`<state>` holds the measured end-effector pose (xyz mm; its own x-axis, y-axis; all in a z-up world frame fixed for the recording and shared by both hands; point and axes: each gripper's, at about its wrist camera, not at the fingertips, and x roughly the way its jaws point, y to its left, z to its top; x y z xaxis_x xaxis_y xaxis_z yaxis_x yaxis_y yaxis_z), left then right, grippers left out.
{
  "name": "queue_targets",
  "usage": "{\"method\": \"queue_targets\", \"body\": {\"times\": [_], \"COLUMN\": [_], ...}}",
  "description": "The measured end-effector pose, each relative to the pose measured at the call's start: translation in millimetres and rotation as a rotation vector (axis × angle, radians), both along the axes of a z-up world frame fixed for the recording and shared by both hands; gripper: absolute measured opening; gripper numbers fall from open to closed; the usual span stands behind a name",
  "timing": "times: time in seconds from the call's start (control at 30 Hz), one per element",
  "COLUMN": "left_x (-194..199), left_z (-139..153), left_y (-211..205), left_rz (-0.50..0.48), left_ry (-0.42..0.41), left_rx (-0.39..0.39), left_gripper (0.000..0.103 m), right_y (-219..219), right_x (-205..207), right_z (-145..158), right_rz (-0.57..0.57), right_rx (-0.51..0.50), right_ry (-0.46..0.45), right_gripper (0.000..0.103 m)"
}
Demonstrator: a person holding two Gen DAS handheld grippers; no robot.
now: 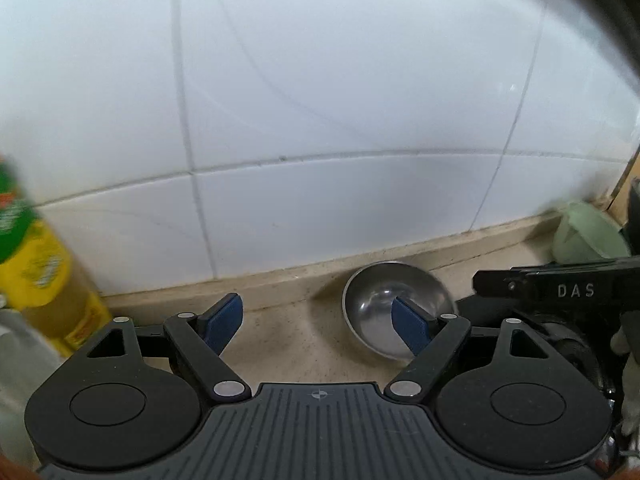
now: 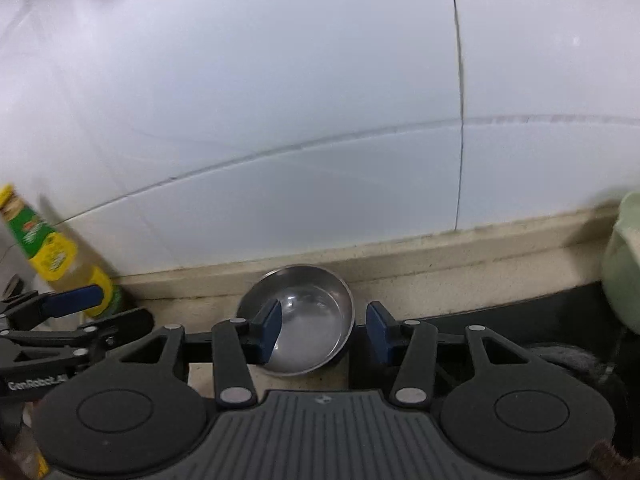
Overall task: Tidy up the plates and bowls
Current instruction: 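Move both grippers to the third steel bowl by the wall and grasp it, then lift the third bowl with both grippers and set it onto the bowl pair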
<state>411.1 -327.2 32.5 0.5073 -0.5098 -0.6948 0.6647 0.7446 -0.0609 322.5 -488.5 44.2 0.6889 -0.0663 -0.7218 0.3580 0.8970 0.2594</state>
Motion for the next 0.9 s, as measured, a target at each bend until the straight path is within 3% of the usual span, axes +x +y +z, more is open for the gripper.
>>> {"method": "queue_targets", "body": {"times": [0.17, 0.27, 0.33, 0.4, 0.47, 0.53, 0.73, 0.9], "left_x": [27, 35, 40, 42, 43, 43, 41, 42], "left_z": [-40, -56, -65, -72, -79, -84, -88, -86], "left_y": [-33, -41, -46, -50, -51, -54, -54, -61], "left_rz": [-0.005, -0.011, -0.013, -0.013, -0.02, -0.038, -0.078, -0.097], "left_ry": [0.093, 0.127, 0.147, 0.149, 0.165, 0.178, 0.191, 0.173], "left_rx": [0.063, 0.086, 0.094, 0.106, 0.126, 0.135, 0.139, 0.166], "left_gripper": [0.082, 0.069, 0.068, 0.061, 0.046, 0.041, 0.033, 0.033], "right_y": [-12, -13, -10, -11, -13, -12, -16, -20], "right_x": [31, 43, 52, 53, 54, 56, 56, 53], "right_z": [-32, -47, -59, -63, -69, -74, -81, -79], "right_rz": [-0.016, 0.009, 0.019, 0.028, 0.041, 0.059, 0.055, 0.041], "right_rx": [0.03, 0.055, 0.073, 0.07, 0.088, 0.11, 0.136, 0.158], "right_ry": [0.072, 0.109, 0.141, 0.147, 0.158, 0.167, 0.16, 0.161], "right_gripper": [0.043, 0.041, 0.033, 0.023, 0.015, 0.014, 0.013, 0.014]}}
